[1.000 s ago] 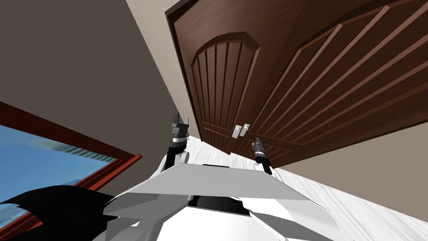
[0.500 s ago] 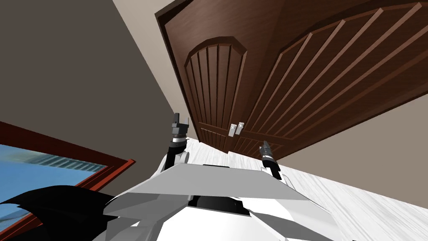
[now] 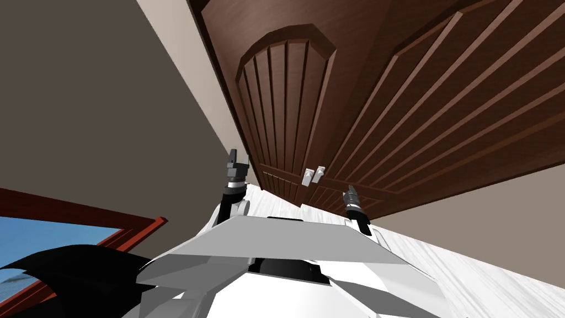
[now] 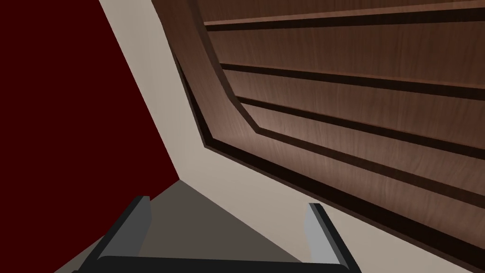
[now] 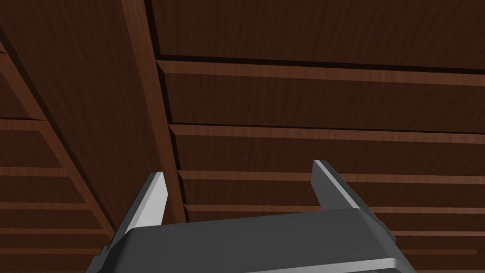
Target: Pull the door open
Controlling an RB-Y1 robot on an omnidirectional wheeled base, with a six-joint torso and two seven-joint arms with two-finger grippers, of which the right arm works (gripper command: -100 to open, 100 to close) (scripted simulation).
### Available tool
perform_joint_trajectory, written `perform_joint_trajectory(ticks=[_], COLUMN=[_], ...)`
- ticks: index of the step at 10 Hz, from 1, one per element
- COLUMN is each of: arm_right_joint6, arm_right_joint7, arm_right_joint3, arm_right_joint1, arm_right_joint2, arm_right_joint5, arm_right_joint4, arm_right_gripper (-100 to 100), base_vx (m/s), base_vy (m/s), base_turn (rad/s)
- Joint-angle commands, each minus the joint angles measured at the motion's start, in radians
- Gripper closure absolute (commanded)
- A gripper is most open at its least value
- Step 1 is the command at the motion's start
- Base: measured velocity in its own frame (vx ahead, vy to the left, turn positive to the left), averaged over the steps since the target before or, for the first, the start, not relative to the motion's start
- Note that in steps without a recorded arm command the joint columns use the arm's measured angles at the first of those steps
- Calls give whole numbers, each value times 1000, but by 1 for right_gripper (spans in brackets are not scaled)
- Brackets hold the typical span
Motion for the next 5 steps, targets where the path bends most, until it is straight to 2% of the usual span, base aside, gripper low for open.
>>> perform_joint_trajectory(ticks=[1,3,5], arm_right_joint6=[-4,-10,-15], arm_right_joint7=[2,3,3], arm_right_joint3=[19,55,89], arm_right_joint1=[-19,-45,-68], arm_right_joint2=[12,33,52], arm_right_joint5=[2,6,10], arm_right_joint4=[2,-2,-7], arm_right_gripper=[-100,-100,-100], base_vx=[196,213,206], base_vy=[-15,22,98], base_turn=[107,139,164])
